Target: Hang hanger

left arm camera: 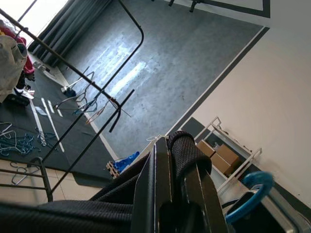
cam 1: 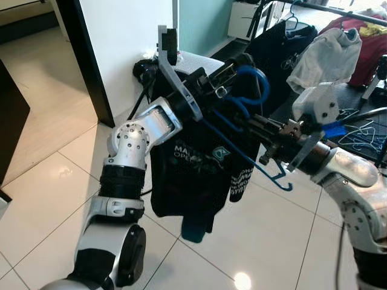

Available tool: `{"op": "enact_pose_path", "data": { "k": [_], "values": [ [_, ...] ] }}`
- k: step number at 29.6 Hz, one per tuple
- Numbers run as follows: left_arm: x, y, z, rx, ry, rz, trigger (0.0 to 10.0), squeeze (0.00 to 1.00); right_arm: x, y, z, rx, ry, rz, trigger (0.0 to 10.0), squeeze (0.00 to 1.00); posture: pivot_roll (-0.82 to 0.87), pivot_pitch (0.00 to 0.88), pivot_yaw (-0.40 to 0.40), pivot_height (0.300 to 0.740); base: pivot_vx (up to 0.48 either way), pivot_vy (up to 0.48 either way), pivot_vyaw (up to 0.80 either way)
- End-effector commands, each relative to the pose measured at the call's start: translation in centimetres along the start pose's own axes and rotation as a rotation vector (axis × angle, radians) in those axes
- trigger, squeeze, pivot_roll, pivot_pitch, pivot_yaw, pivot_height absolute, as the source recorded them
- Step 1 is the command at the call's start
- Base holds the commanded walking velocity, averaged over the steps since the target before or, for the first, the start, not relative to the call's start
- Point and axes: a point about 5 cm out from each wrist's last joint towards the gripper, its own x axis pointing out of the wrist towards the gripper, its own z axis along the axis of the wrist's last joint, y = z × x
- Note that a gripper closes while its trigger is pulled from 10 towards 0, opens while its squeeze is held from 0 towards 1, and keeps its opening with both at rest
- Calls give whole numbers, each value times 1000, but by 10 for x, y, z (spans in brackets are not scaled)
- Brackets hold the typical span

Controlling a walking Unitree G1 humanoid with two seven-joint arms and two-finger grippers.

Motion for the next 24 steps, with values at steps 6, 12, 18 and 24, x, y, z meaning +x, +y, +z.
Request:
{"op": "enact_pose_path", "data": {
  "k": [6,12,18,24],
  "values": [
    [-2,-7,1,-33,-22,-30,10000,1000,3,0,4,11,-63,-10,10000,0,-44,119,18,740,0,0,0],
    [-4,-10,2,68,8,-40,10000,1000,4,-1,4,10,-75,-9,10000,0,-44,118,18,740,0,0,0],
    [-7,-12,4,205,50,-45,10000,1000,2,-3,7,5,-96,-15,10000,0,-38,115,19,740,0,0,0],
    [-11,-20,0,344,126,-101,10000,1000,4,-3,9,6,-114,-6,10000,0,-34,114,18,740,0,0,0]
  ]
}}
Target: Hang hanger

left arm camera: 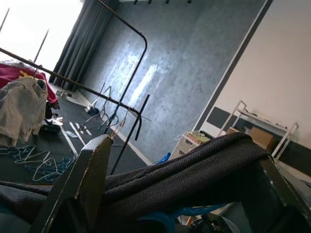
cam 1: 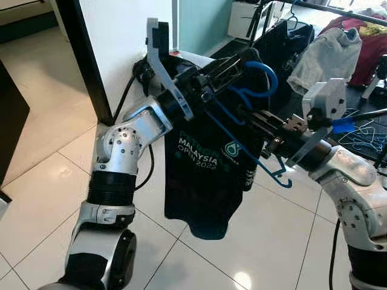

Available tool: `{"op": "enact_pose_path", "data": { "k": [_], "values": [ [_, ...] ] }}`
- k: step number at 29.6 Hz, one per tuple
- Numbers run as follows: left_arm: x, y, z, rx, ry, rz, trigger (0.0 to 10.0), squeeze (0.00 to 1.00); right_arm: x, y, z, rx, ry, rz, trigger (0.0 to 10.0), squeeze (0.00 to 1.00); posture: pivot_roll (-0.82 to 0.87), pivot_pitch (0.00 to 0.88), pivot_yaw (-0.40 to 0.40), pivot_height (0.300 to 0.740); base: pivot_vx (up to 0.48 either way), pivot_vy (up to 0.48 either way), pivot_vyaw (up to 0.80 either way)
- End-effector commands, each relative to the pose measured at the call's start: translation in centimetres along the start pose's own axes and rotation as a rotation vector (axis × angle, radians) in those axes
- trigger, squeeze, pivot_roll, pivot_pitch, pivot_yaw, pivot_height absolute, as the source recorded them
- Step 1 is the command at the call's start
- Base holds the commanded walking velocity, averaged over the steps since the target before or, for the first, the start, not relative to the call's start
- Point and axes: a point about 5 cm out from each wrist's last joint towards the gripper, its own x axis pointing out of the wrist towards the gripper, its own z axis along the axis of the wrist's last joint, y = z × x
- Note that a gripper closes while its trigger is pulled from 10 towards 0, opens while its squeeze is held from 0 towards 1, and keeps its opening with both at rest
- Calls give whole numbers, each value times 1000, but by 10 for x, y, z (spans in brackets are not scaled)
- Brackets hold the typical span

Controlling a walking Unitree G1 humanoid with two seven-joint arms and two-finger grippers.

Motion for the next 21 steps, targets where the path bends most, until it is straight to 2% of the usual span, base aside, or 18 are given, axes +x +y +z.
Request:
{"op": "enact_pose_path", "data": {
  "k": [1,4,8,10,11,13,14,16,17,20,21],
  "values": [
    [2,-9,-10,41,77,-68,10000,1000,3,-1,10,-7,-64,12,10000,0,-34,114,18,740,0,0,0],
    [5,-8,-14,247,149,-17,10000,1000,4,0,11,-7,-75,19,10000,0,-31,114,18,740,0,0,0],
    [8,-6,-12,302,141,27,10000,1000,4,1,11,-7,-77,21,10000,0,-31,114,18,740,0,0,0],
    [13,-3,-7,421,130,94,10000,0,5,1,11,-6,-77,23,10000,0,-32,121,20,740,0,0,0],
    [15,-3,-6,470,128,111,10000,0,5,2,11,-6,-77,24,10000,0,-32,121,20,740,0,0,0],
    [17,-6,-4,646,155,110,10000,0,4,2,11,-4,-77,25,10000,0,-34,123,22,740,0,0,0],
    [17,-6,-4,646,155,110,10000,0,4,2,11,-4,-77,25,10000,0,-34,123,22,740,0,0,0],
    [17,-11,-4,796,189,66,10000,0,3,1,11,-5,-77,21,10000,0,-33,123,23,740,0,0,0],
    [17,-11,-4,796,189,66,10000,0,3,1,11,-5,-77,21,10000,0,-33,123,23,740,0,0,0],
    [17,-14,-3,893,210,33,10000,0,3,1,11,-5,-80,19,10000,0,-31,125,24,740,0,0,0],
    [17,-14,-3,893,210,33,10000,0,3,1,11,-5,-80,19,10000,0,-31,125,24,740,0,0,0]
  ]
}}
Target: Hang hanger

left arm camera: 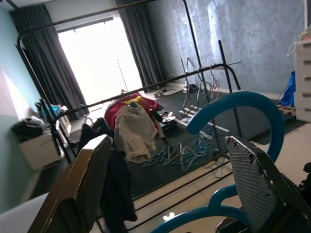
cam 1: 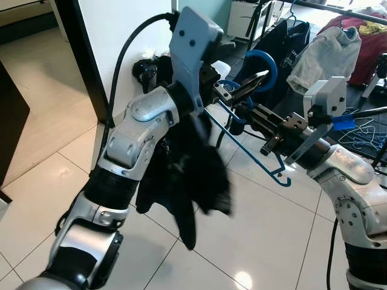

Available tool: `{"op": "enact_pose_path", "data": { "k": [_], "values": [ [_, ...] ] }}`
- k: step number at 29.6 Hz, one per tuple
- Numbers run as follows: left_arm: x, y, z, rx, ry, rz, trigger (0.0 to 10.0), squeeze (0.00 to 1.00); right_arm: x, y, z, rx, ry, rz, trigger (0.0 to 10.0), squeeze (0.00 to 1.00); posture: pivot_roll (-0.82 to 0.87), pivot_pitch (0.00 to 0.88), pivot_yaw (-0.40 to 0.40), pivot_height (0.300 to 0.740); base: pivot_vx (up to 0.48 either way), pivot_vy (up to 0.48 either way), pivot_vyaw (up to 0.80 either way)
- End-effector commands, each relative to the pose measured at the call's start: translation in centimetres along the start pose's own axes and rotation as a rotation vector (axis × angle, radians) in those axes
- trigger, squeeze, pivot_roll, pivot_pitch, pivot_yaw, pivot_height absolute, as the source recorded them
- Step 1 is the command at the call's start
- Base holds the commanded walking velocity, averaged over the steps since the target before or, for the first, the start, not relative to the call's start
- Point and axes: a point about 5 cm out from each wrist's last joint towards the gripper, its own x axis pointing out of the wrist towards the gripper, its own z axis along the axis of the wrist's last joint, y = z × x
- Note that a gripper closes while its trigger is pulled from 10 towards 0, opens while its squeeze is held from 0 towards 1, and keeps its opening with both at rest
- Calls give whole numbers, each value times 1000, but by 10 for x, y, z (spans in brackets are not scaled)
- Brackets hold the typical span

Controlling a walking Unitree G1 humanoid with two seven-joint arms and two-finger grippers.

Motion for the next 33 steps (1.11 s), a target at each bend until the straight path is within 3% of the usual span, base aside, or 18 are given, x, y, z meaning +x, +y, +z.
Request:
{"op": "enact_pose_path", "data": {
  "k": [1,5,11,13,14,16,18,22,27,29,30,31,32,33],
  "values": [
    [1,-5,-2,59,36,-48,10000,0,1,3,14,-28,-76,26,10000,0,-30,126,25,740,0,0,0],
    [-1,-2,3,30,-8,-45,10000,0,1,3,14,-25,-84,23,10000,0,-28,126,24,740,0,0,0],
    [-2,13,10,-7,-63,55,10000,0,0,0,17,-19,-106,9,10000,0,-27,125,24,740,0,0,0],
    [-9,42,22,-51,-134,239,10000,0,-4,-8,25,7,-161,-16,10000,0,-29,127,23,740,0,0,0],
    [-9,42,22,-51,-134,239,10000,0,-4,-8,25,7,-161,-16,10000,0,-29,127,23,740,0,0,0],
    [-25,69,31,-51,-181,453,10000,0,-10,-14,34,34,-219,-32,10000,0,-29,132,19,740,0,0,0],
    [-30,75,33,-43,-189,506,10000,0,-11,-15,36,39,-231,-35,10000,0,-29,132,19,740,0,0,0],
    [-61,95,30,59,-120,785,10000,0,-16,-23,42,43,-261,-56,10000,0,-21,140,7,740,0,0,0],
    [-68,91,23,83,-69,830,10000,0,-17,-26,44,41,-265,-62,10000,0,-16,143,5,740,0,0,0],
    [-64,73,9,62,-16,798,10000,0,-16,-28,44,50,-270,-57,10000,0,-12,146,2,740,0,0,0],
    [-64,73,9,62,-16,798,10000,0,-16,-28,44,50,-270,-57,10000,0,-12,146,2,740,0,0,0],
    [-60,60,-1,28,12,769,10000,0,-12,-25,42,63,-270,-42,10000,0,-13,149,-1,740,0,0,0],
    [-60,60,-1,28,12,769,10000,0,-12,-25,42,63,-270,-42,10000,0,-13,149,-1,740,0,0,0],
    [-56,47,-10,-6,39,747,10000,0,-8,-21,39,77,-266,-22,10000,0,-13,149,-1,740,0,0,0]
  ]
}}
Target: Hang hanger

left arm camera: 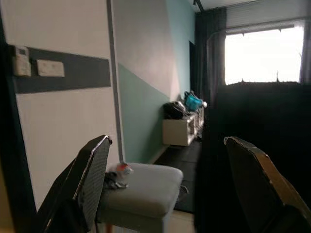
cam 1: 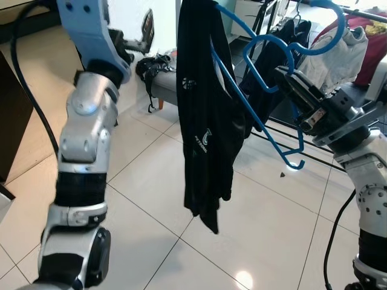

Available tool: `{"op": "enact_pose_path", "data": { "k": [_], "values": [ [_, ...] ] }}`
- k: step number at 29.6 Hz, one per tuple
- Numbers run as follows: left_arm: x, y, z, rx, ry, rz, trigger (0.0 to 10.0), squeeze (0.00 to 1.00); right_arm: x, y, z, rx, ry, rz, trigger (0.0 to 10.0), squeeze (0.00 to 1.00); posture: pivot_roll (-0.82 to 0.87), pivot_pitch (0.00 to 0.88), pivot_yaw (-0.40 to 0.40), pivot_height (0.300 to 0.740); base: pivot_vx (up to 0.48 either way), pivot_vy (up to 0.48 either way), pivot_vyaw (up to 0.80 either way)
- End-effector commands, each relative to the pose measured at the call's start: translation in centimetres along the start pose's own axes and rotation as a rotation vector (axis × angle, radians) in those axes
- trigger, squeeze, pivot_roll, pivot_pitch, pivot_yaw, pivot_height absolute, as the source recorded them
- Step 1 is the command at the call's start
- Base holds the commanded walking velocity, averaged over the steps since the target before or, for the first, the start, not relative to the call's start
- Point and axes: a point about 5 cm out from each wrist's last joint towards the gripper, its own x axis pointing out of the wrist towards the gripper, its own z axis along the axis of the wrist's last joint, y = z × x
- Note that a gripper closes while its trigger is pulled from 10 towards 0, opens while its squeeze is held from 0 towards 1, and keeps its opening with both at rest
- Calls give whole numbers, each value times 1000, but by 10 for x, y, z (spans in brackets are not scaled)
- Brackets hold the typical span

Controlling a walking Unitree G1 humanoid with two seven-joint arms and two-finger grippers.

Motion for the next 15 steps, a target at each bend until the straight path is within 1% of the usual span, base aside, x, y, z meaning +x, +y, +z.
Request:
{"op": "enact_pose_path", "data": {
  "k": [1,2,3,4,5,6,7,9,13,15],
  "values": [
    [-4,-11,-4,-4,23,-24,10000,0,6,6,5,-5,-40,40,10000,0,-13,149,-1,740,0,0,0],
    [-9,-21,-11,-40,53,-32,10000,0,9,9,1,11,-38,55,10000,0,-12,150,-3,740,0,0,0],
    [-9,-21,-11,-40,53,-32,10000,0,9,9,1,11,-38,55,10000,0,-12,150,-3,740,0,0,0],
    [-11,-30,-15,-68,74,-33,10000,0,12,13,-3,25,-34,68,10000,0,-12,150,-3,740,0,0,0],
    [-11,-30,-15,-68,74,-33,10000,0,12,13,-3,25,-34,68,10000,0,-12,150,-3,740,0,0,0],
    [-12,-36,-17,-91,88,-34,10000,0,13,16,-5,34,-32,76,10000,0,-12,150,-3,740,0,0,0],
    [-12,-36,-17,-91,88,-34,10000,0,13,16,-5,34,-32,76,10000,0,-12,150,-3,740,0,0,0],
    [-11,-43,-18,-153,103,-22,10000,0,15,19,-8,45,-26,85,10000,0,-12,148,3,740,0,0,0],
    [-9,-44,-16,-174,102,-9,10000,0,15,19,-10,50,-21,86,10000,0,-17,149,5,740,0,0,0],
    [-8,-42,-16,-159,99,5,10000,0,15,20,-13,55,-13,86,10000,0,-17,149,5,740,0,0,0]
  ]
}}
